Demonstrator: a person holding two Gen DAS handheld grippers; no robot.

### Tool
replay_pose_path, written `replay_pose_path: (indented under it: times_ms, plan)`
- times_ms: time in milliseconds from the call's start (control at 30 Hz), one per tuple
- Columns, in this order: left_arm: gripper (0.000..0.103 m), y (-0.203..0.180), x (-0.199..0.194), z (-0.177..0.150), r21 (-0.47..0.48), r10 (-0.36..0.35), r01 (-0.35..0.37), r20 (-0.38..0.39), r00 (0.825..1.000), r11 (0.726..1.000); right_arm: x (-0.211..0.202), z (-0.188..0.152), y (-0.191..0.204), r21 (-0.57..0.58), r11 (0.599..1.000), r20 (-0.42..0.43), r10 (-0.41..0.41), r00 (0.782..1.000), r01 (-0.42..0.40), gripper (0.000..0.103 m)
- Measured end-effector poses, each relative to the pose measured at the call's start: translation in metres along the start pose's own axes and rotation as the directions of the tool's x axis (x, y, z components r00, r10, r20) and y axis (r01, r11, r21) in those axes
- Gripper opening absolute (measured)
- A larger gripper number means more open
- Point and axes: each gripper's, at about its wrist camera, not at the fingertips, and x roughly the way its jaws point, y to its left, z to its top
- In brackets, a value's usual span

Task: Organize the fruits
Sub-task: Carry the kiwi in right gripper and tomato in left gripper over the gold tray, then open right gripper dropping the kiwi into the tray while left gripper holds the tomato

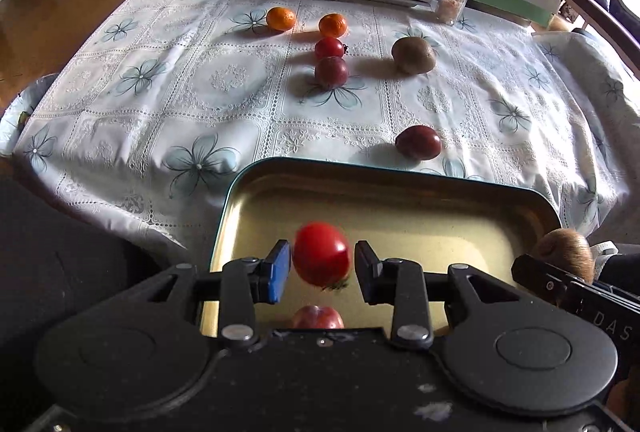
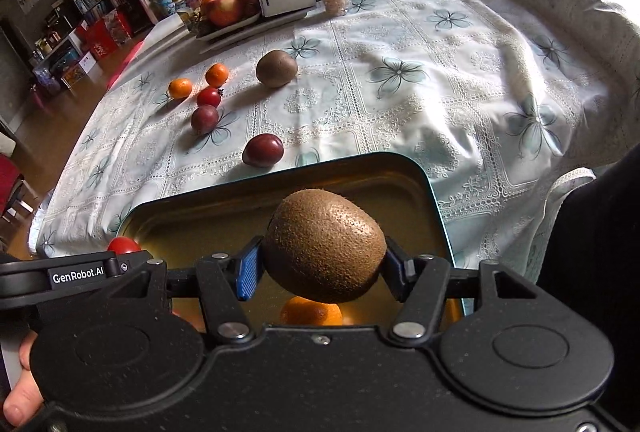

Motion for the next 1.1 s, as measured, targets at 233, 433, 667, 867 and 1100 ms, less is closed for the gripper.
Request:
replay_pose_path:
  times_ms: [233,433,667,867,1100]
  plan:
    - [0.035,-0.002,0.006,-0.001,0.004,-0.012,0.012,-0.03,0.999,1.0,-0.005,0.003,-0.005,0.039,0.998,0.041,0.04,0.998,-0.042,0.065]
    - [0.035,-0.004,0.006,-0.002,0.013,-0.001,0.002,-0.026,1.0,1.0,0.0,-0.003,0.007,-0.041,0.999,0.018,0.017,1.0,-0.016,0.065]
    - [0.035,-0.003,0.008,-0.001,0.007,0.01,-0.009,-0.024,1.0,1.0,0.001,-0.006,0.011,-0.068,0.998,0.019,0.001,1.0,0.0,0.065]
    - [0.035,-0.002,0.01,-0.001,0.001,0.016,-0.016,-0.031,0.999,1.0,0.003,-0.005,0.007,-0.038,0.999,0.013,-0.011,1.0,0.012,0.065]
    - [0.035,-0.003,0.013,-0.001,0.004,0.026,-0.026,-0.038,0.999,1.0,0.002,-0.005,0.007,-0.038,0.999,0.012,-0.013,1.0,0.013,0.065]
